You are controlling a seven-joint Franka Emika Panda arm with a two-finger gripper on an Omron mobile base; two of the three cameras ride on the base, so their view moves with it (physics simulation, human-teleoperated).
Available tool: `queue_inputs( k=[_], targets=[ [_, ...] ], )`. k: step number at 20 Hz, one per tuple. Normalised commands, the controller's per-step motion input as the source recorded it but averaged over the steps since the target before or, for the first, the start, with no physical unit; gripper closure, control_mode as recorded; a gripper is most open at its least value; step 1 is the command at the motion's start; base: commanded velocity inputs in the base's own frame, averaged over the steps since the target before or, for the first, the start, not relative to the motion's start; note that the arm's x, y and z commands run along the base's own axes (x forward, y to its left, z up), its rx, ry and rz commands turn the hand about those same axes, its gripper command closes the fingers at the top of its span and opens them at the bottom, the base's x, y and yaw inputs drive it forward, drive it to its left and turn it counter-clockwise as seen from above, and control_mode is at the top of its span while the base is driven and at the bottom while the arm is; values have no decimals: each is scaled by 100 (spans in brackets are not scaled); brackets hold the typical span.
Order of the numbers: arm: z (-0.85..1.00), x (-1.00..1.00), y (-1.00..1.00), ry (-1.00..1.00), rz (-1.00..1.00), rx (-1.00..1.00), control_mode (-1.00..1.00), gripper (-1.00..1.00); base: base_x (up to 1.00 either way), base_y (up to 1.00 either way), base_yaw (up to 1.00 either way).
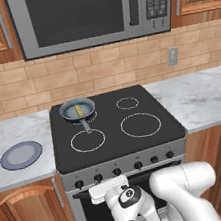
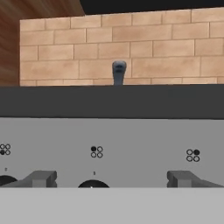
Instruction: Pick up the butter stick and place it in the pan. Then turn on the burner for the pan.
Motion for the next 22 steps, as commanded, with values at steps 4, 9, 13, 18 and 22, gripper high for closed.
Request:
queue_inputs(
  k=[4, 9, 13, 18, 22],
  targets=[
    [-8, 4, 0, 0, 0, 1, -100, -100, 0, 0, 0],
    [-13, 2, 0, 0, 0, 1, -100, -100, 0, 0, 0],
    [-2, 7, 3, 0, 0, 1, -100, -100, 0, 0, 0],
    [-2, 9, 8, 0, 0, 1, -100, -100, 0, 0, 0],
    [-5, 11, 7, 0, 0, 2, -100, -100, 0, 0, 0]
  ],
)
